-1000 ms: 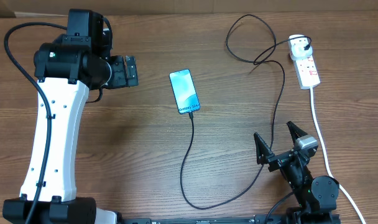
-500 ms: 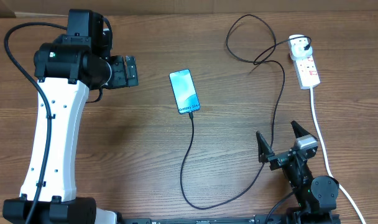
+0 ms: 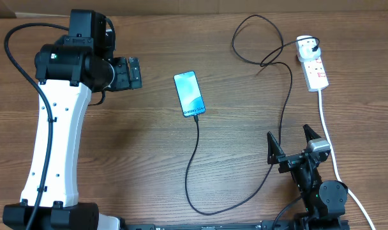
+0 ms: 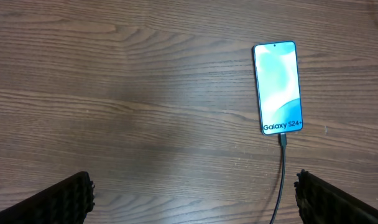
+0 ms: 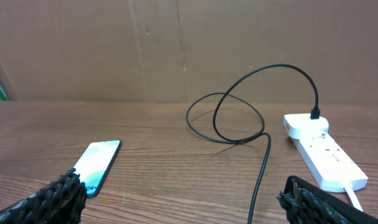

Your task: Plug charger to phone and switch on socket

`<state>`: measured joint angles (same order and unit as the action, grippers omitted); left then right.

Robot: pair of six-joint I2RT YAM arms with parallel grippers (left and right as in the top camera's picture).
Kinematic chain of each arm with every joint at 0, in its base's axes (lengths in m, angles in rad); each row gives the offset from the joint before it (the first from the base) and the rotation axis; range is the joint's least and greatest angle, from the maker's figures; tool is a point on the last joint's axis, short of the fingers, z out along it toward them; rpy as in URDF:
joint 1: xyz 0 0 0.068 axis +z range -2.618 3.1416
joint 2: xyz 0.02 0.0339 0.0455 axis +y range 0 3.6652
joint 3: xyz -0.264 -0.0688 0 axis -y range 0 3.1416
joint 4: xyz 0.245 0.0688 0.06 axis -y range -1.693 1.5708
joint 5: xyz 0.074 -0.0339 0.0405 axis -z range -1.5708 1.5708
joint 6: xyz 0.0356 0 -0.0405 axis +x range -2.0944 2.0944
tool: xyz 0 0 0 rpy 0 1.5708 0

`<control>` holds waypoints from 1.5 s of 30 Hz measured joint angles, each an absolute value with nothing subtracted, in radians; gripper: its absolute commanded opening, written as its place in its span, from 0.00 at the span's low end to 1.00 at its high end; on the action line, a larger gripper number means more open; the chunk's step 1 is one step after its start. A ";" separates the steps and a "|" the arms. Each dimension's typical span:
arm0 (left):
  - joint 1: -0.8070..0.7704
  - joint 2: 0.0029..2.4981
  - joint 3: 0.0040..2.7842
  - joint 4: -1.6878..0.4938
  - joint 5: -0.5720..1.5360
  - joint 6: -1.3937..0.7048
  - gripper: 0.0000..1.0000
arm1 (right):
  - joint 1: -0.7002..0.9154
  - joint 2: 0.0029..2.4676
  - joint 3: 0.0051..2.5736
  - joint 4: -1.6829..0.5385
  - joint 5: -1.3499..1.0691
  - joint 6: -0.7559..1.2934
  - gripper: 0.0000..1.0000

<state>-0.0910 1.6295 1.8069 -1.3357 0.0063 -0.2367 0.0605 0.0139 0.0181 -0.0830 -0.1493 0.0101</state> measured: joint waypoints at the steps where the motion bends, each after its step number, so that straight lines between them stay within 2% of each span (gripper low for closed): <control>1: -0.091 1.629 1.807 -1.336 0.006 -0.237 1.00 | 0.060 0.014 0.018 -0.083 -0.149 0.004 1.00; 45: -0.091 1.629 1.807 -1.336 0.006 -0.237 1.00 | 0.060 0.015 0.018 -0.084 -0.148 -0.029 1.00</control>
<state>-0.0910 1.6295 1.8069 -1.3357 0.0063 -0.2367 0.0605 0.0147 0.0181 -0.0837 -0.1482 -0.0288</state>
